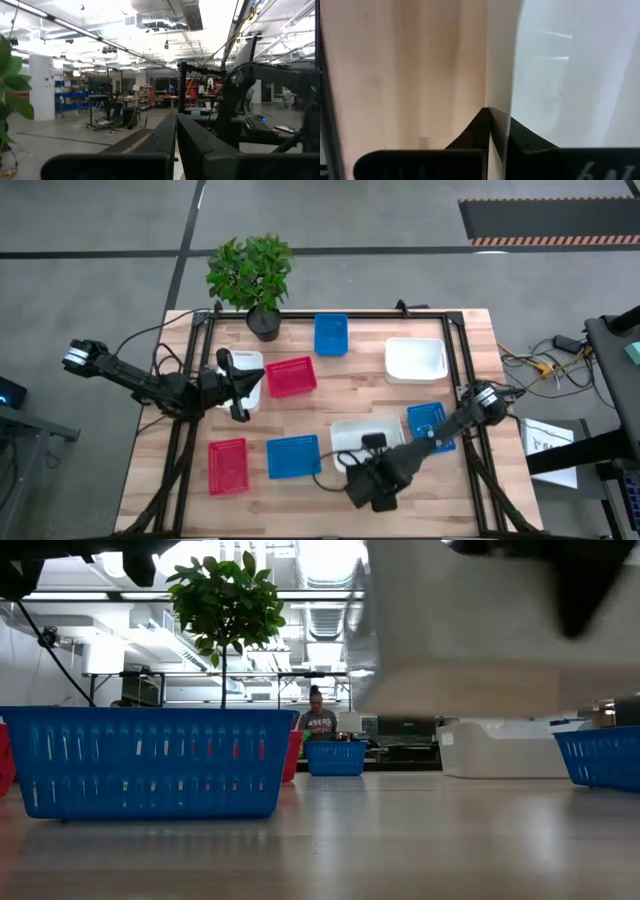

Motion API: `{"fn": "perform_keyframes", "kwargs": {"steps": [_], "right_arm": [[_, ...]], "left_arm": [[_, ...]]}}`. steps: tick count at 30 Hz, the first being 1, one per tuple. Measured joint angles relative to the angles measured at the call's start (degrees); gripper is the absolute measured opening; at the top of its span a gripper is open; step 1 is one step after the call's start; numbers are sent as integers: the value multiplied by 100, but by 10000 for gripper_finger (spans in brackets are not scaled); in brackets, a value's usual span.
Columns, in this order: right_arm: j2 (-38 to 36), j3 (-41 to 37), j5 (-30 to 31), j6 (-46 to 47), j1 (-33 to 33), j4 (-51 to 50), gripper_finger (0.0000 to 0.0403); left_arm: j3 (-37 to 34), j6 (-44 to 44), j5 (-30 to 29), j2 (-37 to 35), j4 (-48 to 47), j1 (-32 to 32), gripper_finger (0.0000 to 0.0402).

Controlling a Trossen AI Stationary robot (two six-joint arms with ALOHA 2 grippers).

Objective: Stack baskets by color
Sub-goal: Stack the bottom white bin on the top right bin

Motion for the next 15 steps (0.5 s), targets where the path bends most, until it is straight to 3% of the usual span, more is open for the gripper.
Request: {"fn": "perform_keyframes", "kwargs": {"steps": [7, 15], "right_arm": [[-481, 292, 249, -1353, -885, -363, 9], [-1345, -396, 317, -2556, -2175, -547, 9]], "left_arm": [[0, 314, -2, -72, 2, 1, 0], [-10, 330, -8, -175, -8, 1, 0]]}}
